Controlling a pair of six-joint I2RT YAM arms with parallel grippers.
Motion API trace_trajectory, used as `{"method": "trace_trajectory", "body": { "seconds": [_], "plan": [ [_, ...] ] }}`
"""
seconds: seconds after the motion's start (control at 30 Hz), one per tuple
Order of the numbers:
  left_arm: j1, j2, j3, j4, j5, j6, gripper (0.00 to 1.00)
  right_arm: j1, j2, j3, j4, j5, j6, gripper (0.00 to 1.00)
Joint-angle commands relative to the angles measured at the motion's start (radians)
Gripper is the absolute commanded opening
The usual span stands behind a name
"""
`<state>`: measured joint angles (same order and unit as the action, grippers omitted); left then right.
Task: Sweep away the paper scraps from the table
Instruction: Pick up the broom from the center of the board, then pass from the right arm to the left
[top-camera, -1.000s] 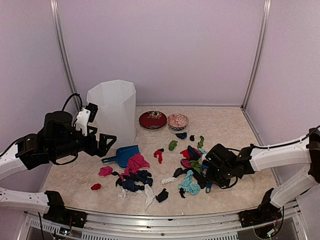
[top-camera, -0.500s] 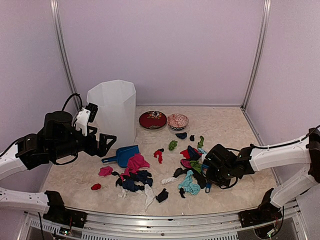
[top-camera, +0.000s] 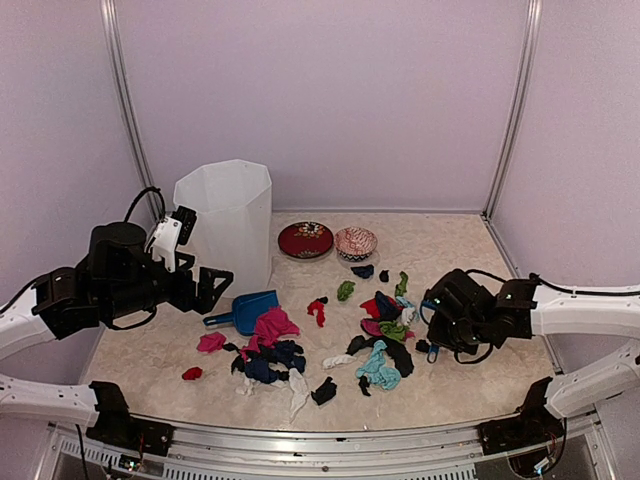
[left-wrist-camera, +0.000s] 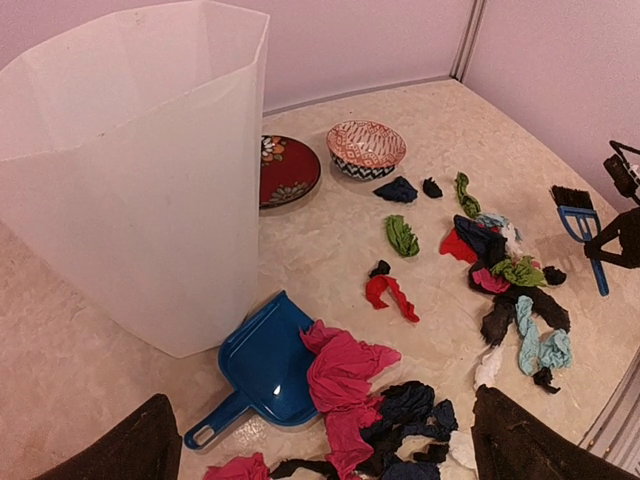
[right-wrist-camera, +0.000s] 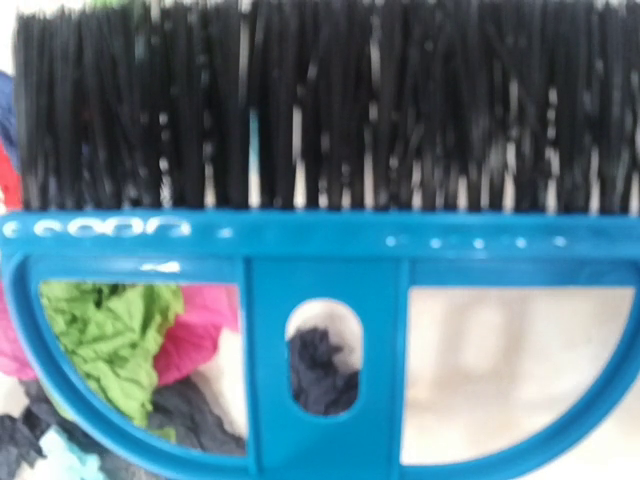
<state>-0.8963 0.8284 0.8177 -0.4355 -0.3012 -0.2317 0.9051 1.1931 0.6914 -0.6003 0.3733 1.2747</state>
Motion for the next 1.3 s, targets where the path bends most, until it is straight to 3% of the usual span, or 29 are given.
{"method": "trace_trajectory", "body": {
  "seconds": [0.0,0.27,0.5,0.73,0.9,1.27],
  "plan": [
    [0.009,0.014,-0.011,0.012,-0.012,-0.002,0.99,0.010,-0.029,0.034,-0.037,0.098,-0.103,0.00],
    [0.019,0.030,0.009,0.006,-0.019,-0.023,0.99,0.007,-0.031,0.049,0.147,0.105,-0.459,0.00],
    [0.014,0.045,0.079,0.000,-0.003,-0.081,0.99,0.008,-0.029,0.056,0.335,-0.045,-0.882,0.00],
    [-0.010,0.084,0.165,-0.009,0.096,-0.131,0.99,0.038,-0.061,0.029,0.524,-0.253,-1.158,0.00],
    [-0.012,0.102,0.197,-0.015,0.159,-0.171,0.99,0.132,-0.038,0.030,0.587,-0.353,-1.360,0.00],
    [-0.013,0.140,0.190,-0.002,0.345,-0.190,0.99,0.223,0.081,0.073,0.589,-0.375,-1.674,0.00]
  ]
}}
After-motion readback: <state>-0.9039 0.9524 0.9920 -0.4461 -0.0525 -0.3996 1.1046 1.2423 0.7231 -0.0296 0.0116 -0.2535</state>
